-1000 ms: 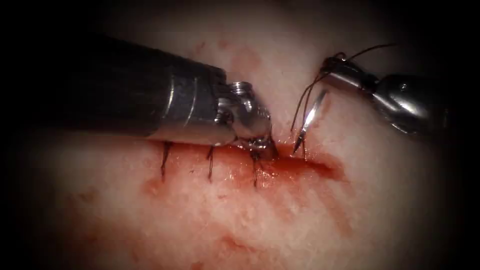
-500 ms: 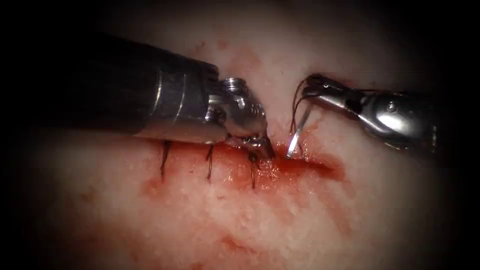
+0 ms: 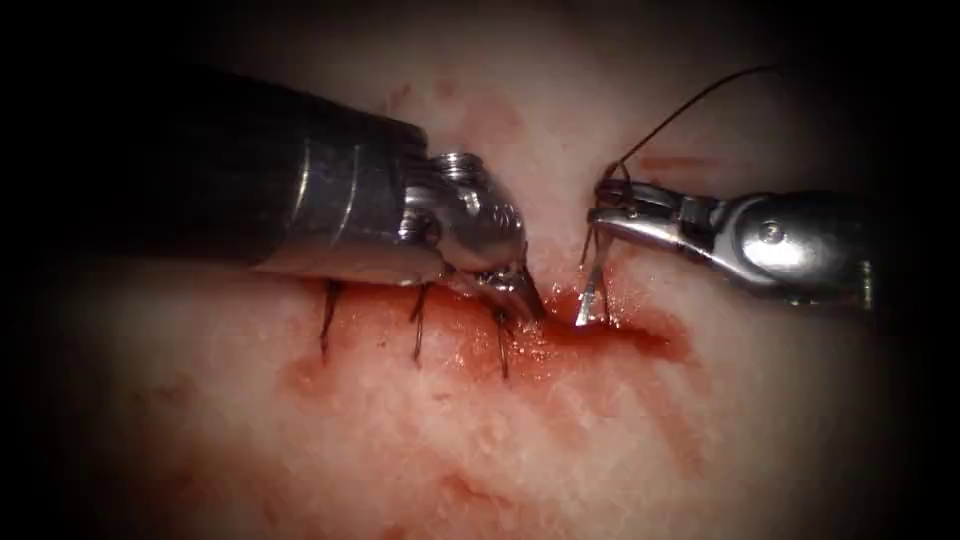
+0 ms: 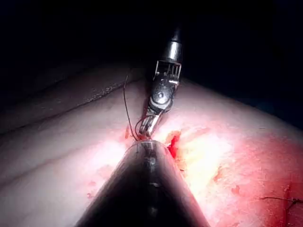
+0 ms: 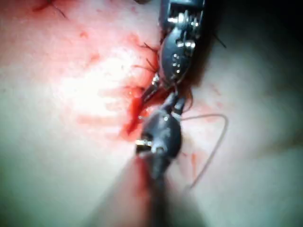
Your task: Wound Closure
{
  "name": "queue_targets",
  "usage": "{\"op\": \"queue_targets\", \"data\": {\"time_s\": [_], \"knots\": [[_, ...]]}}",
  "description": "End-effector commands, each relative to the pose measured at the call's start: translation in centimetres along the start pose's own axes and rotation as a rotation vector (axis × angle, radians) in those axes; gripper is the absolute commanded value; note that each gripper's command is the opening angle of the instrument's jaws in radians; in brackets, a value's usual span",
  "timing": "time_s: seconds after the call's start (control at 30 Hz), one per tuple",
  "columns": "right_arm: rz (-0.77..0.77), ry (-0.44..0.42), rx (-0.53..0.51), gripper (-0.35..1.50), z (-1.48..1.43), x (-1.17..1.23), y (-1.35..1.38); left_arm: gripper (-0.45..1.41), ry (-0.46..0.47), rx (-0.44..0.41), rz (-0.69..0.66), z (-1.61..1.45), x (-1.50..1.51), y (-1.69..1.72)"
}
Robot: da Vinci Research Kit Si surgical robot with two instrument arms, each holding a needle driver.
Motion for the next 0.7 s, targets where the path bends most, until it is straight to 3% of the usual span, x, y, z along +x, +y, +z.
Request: {"op": "queue_targets", "data": {"time_s": [0.03,0.33,0.7], "knots": [[-0.053,-0.007,-0.006,-0.35,0.16,-0.05,0.02,-0.45,0.0,0.0,0.0,0.05,0.03,-0.04],[-0.104,-0.028,-0.033,-0.35,0.14,-0.06,0.08,-0.45,-0.001,0.0,0.002,0.06,0.03,-0.04],[-0.119,0.002,0.084,-0.35,0.05,-0.02,-0.01,-0.45,-0.001,-0.002,0.01,0.06,0.03,-0.04]]}}
